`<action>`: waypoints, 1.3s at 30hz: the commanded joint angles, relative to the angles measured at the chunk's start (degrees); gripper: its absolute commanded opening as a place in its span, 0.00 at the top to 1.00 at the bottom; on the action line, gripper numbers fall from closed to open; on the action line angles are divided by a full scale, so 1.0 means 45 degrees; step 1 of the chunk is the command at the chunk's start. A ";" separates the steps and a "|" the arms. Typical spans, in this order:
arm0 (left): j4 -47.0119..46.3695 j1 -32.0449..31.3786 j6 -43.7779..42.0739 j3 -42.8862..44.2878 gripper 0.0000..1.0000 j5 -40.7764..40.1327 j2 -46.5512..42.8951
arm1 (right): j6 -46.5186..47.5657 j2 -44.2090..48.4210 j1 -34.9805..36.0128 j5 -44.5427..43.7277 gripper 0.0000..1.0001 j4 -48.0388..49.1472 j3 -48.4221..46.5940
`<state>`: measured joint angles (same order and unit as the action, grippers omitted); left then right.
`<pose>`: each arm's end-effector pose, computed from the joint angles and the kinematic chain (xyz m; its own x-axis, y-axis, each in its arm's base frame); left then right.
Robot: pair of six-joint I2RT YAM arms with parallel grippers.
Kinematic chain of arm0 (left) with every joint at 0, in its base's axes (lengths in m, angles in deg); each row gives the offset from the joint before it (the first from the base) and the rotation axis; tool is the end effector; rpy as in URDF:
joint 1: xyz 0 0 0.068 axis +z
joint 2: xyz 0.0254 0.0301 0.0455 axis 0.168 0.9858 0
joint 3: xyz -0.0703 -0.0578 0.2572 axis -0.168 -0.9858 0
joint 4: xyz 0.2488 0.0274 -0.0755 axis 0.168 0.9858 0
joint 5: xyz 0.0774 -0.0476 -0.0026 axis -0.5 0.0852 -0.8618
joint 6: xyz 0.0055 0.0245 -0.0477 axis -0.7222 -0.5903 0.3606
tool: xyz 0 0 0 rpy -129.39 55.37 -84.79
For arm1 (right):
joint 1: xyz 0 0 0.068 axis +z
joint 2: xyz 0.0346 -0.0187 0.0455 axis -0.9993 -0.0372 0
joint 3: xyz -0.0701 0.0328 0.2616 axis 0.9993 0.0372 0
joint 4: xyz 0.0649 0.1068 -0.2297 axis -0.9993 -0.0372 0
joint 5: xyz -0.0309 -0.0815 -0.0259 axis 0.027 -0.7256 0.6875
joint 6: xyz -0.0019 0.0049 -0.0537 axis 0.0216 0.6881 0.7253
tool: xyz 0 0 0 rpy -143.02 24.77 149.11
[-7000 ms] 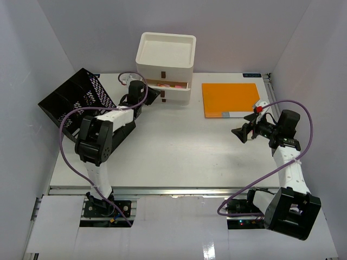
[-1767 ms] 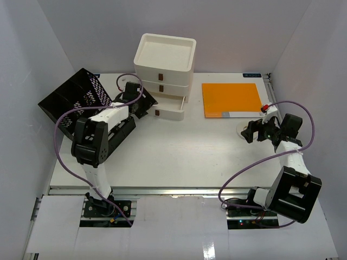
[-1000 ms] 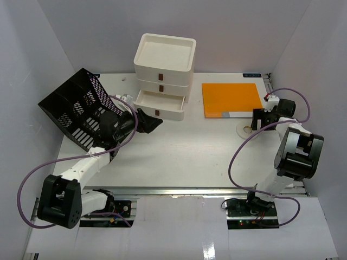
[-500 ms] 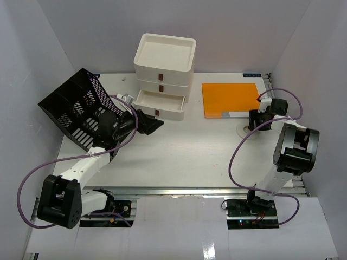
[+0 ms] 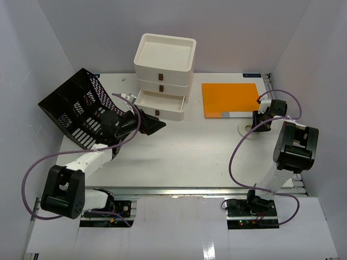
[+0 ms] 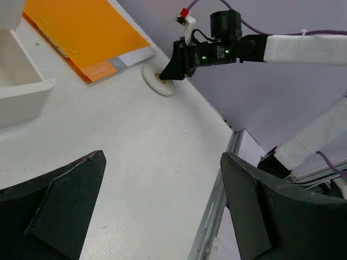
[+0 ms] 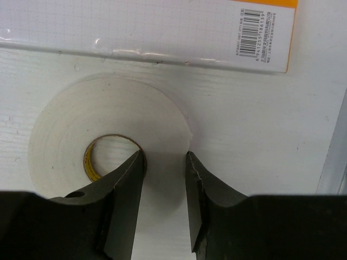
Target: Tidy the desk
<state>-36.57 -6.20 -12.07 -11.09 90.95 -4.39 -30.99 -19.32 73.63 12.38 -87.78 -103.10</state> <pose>0.2524 -0.0985 0.2613 -0.5584 -0.2887 -0.7778 0.6855 0.3675 -0.6285 0.3499 -0.0827 0.1592 -0.7537 -0.1342 -0.6434 -0.1080 0.9909 -0.0803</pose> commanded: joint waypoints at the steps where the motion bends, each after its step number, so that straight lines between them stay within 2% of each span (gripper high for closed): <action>1: -0.1724 -0.0353 0.1363 0.0233 0.02 0.1686 0.1119 | 0.0050 0.0522 -0.0001 0.0722 0.80 -0.0522 0.0583; 5: -0.0061 -0.1235 -0.0003 0.0725 0.02 0.0901 0.1311 | -0.0322 0.2293 0.0019 0.2014 0.85 -0.0226 0.1254; 11: 0.0550 -0.3270 -0.0259 0.1849 0.02 -0.1011 0.2170 | -0.0934 0.4454 0.0160 0.4353 0.87 -0.0096 0.2004; 16: 0.0222 -0.4665 0.0477 0.3389 0.02 -0.2456 0.4246 | -0.1140 0.5293 0.0310 0.5287 0.87 -0.0058 0.2206; 22: 0.1117 -0.6115 0.0638 0.6720 0.02 -0.3651 0.7095 | -0.1210 0.5917 0.0473 0.5748 0.88 -0.0174 0.2246; 29: 0.3011 -0.7019 0.0200 0.9999 0.02 -0.4824 0.9062 | -0.1317 0.6592 0.0487 0.6155 0.88 -0.0080 0.2419; 36: 0.3562 -0.7412 0.0057 1.0904 0.04 -0.5595 0.9706 | -0.1397 0.6803 0.0489 0.6310 0.88 -0.0075 0.2482; 39: 0.3827 -0.7481 0.0057 1.1355 0.08 -0.5698 0.9898 | -0.1423 0.6864 0.0491 0.6402 0.88 -0.0022 0.2500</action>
<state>-21.59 -39.32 -11.03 36.30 67.62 39.98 -36.53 9.89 75.68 39.21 -89.07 -91.99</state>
